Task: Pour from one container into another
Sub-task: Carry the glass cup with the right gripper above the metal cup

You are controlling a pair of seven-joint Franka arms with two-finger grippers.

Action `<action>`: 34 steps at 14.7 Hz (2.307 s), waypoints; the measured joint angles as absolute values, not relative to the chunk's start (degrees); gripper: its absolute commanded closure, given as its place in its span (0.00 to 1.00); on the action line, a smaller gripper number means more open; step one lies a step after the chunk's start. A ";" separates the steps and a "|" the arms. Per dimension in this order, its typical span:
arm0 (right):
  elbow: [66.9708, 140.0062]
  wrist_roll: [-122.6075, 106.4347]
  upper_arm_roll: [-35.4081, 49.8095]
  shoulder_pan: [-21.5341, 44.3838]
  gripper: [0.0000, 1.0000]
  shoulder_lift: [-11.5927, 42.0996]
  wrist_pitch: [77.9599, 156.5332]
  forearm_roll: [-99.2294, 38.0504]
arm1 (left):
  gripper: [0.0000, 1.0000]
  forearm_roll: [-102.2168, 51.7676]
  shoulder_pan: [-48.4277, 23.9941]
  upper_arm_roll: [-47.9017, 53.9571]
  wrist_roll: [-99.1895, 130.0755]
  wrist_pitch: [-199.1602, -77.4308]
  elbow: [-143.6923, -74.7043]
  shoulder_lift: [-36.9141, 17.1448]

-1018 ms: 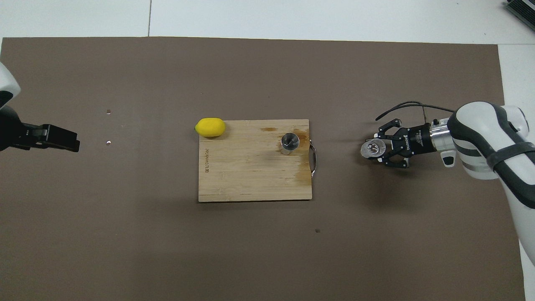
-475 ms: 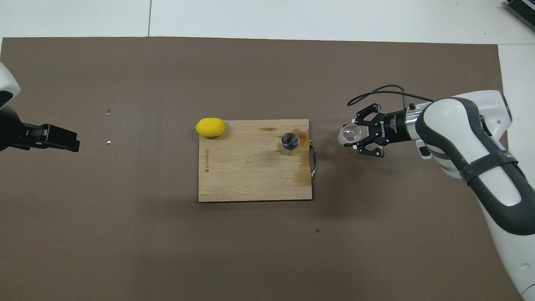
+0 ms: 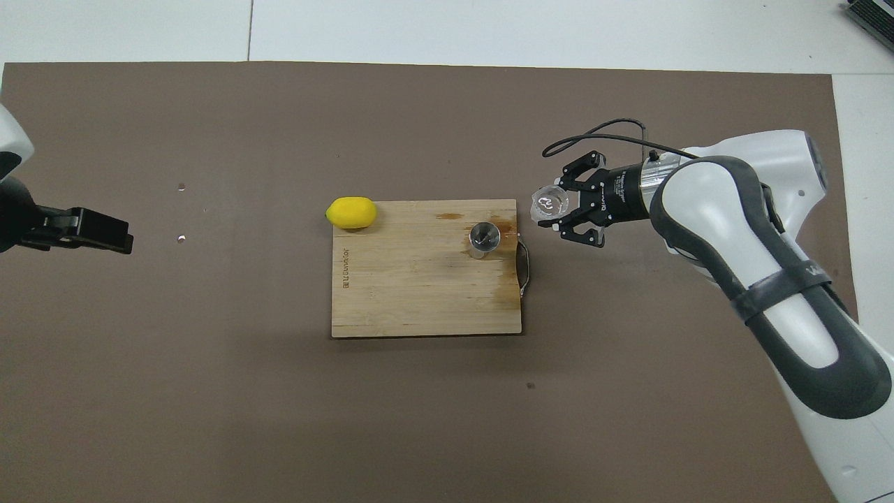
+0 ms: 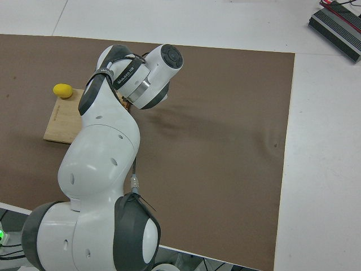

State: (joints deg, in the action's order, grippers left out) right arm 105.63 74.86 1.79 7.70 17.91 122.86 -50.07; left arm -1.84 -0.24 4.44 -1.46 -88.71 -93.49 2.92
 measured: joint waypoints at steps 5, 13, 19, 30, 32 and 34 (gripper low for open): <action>103.41 78.22 1.73 11.08 1.00 17.61 122.90 -43.12 | 0.00 -1.84 -0.24 4.44 -1.46 -88.71 -93.49 2.92; 102.39 80.72 1.69 16.27 1.00 16.58 122.90 -31.76 | 0.00 -1.84 -0.24 4.44 -1.46 -88.71 -93.49 2.92; 101.17 80.91 1.74 17.76 1.00 16.31 122.92 -23.43 | 0.00 -1.84 -0.24 4.44 -1.46 -88.71 -93.49 2.92; 100.40 80.91 1.88 21.57 1.00 16.31 122.92 -7.07 | 0.00 -1.84 -0.24 4.44 -1.46 -88.71 -93.49 2.92; 100.37 80.91 1.91 22.04 1.00 16.31 122.97 -5.36 | 0.00 -1.84 -0.24 4.44 -1.46 -88.71 -93.49 2.92; 100.37 80.91 1.92 22.79 1.00 16.30 123.59 -4.37 | 0.00 -1.84 -0.24 4.44 -1.46 -88.71 -93.49 2.92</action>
